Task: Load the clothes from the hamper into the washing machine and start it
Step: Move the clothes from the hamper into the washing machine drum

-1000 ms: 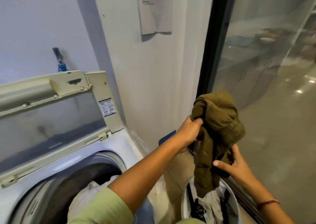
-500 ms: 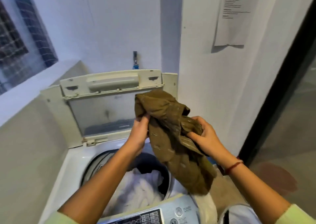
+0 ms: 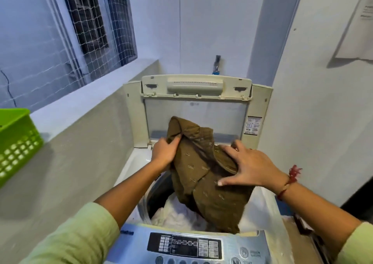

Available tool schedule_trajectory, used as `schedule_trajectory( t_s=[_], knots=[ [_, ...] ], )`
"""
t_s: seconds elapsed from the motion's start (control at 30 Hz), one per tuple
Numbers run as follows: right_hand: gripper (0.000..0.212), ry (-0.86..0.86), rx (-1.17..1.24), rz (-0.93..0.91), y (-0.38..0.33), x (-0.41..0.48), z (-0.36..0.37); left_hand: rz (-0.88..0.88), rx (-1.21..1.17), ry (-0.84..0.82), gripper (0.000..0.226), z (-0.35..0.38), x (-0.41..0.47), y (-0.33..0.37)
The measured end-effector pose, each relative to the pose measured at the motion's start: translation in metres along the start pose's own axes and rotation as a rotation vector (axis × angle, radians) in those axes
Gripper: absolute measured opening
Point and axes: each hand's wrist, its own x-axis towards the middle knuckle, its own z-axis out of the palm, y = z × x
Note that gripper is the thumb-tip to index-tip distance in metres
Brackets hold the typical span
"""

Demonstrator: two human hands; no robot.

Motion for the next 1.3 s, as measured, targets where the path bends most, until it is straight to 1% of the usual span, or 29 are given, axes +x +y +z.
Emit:
schedule_trajectory(
  t_s=[0.03,0.07,0.1,0.2,0.23,0.27,0.3,0.37,0.4,0.43,0.5,0.57,0.63,0.67,0.77,0.8,0.83,0.87,0.9,0.93,0.97,1.03,1.07,1.1,1.13,1.17,1.23,1.27,1.3],
  knots=[
    [0.079,-0.018,-0.140,-0.055,-0.002,0.003,0.001,0.003,0.044,-0.002,0.054,-0.001,0.000,-0.006],
    [0.066,-0.011,-0.205,-0.078,-0.002,0.007,0.002,0.006,0.124,-0.030,0.058,-0.004,0.000,-0.011],
    [0.053,0.009,-0.203,-0.071,-0.003,0.011,0.001,-0.017,0.230,-0.106,0.061,-0.008,0.001,-0.017],
    [0.028,0.057,0.068,0.018,-0.003,0.022,-0.008,-0.223,0.579,-0.530,0.077,-0.026,0.003,-0.025],
    [0.024,0.049,0.148,0.025,-0.003,0.026,-0.012,-0.221,0.695,-0.639,0.084,-0.029,0.004,-0.026],
    [0.023,0.032,0.213,0.015,-0.004,0.029,-0.016,-0.134,0.793,-0.687,0.093,-0.029,0.005,-0.028],
    [0.024,0.003,0.274,-0.005,-0.008,0.031,-0.019,0.003,0.824,-0.690,0.103,-0.025,0.006,-0.029],
    [0.030,-0.054,0.362,-0.061,-0.021,0.034,-0.023,0.288,0.676,-0.680,0.118,-0.012,-0.001,-0.022],
    [0.035,-0.066,0.387,-0.080,-0.027,0.035,-0.024,0.383,0.555,-0.696,0.118,-0.004,-0.007,-0.018],
    [0.040,-0.067,0.408,-0.091,-0.031,0.036,-0.025,0.437,0.456,-0.729,0.110,0.004,-0.011,-0.015],
    [0.042,-0.053,0.440,-0.088,-0.034,0.037,-0.026,0.419,0.354,-0.831,0.081,0.017,-0.017,-0.015],
    [0.040,-0.086,0.447,-0.064,-0.032,0.037,-0.028,0.380,0.365,-0.888,0.061,0.022,-0.019,-0.018],
    [0.038,-0.202,0.411,-0.052,-0.027,0.036,-0.030,0.394,0.443,-0.900,0.054,0.019,-0.017,-0.021],
    [0.036,-0.298,0.359,-0.041,-0.024,0.035,-0.030,0.449,0.526,-0.906,0.053,0.017,-0.015,-0.022],
    [0.050,-0.707,0.167,0.065,-0.019,0.032,-0.024,0.655,0.910,-0.914,0.055,0.011,-0.009,-0.020],
    [0.053,-0.811,0.125,0.099,-0.020,0.032,-0.021,0.648,0.996,-0.920,0.055,0.011,-0.005,-0.020],
    [0.051,-0.847,0.083,0.109,-0.020,0.034,-0.018,0.615,1.062,-0.926,0.057,0.011,-0.002,-0.019],
    [0.044,-0.802,0.017,0.096,-0.019,0.038,-0.016,0.581,1.116,-0.918,0.060,0.011,0.003,-0.016],
    [0.035,-0.669,-0.064,0.079,-0.016,0.045,-0.014,0.568,1.167,-0.875,0.063,0.010,0.010,-0.010],
    [0.029,-0.482,-0.137,0.069,-0.013,0.053,-0.014,0.573,1.208,-0.779,0.064,0.008,0.017,-0.003],
    [0.029,-0.270,-0.189,0.068,-0.009,0.061,-0.013,0.596,1.238,-0.621,0.062,0.005,0.025,0.006],
    [0.032,0.101,-0.232,0.079,-0.001,0.072,-0.007,0.636,1.223,-0.223,0.049,-0.002,0.036,0.022],
    [0.035,0.224,-0.259,0.081,0.001,0.075,-0.003,0.653,1.185,-0.060,0.042,-0.006,0.040,0.026],
    [0.039,0.303,-0.300,0.078,0.003,0.076,0.004,0.674,1.161,0.048,0.039,-0.008,0.042,0.027],
    [0.044,0.361,-0.340,0.070,0.005,0.074,0.012,0.697,1.175,0.085,0.040,-0.010,0.042,0.022],
    [0.048,0.405,-0.370,0.059,0.006,0.070,0.021,0.719,1.219,0.068,0.043,-0.010,0.040,0.013],
    [0.051,0.370,-0.390,0.016,0.009,0.059,0.049,0.719,1.331,-0.131,0.047,0.000,0.031,-0.017],
    [0.050,0.256,-0.378,-0.034,0.007,0.052,0.063,0.691,1.376,-0.292,0.046,0.006,0.025,-0.035],
    [0.047,0.064,-0.322,-0.097,0.007,0.045,0.078,0.631,1.414,-0.484,0.044,0.012,0.020,-0.055]
  ],
)
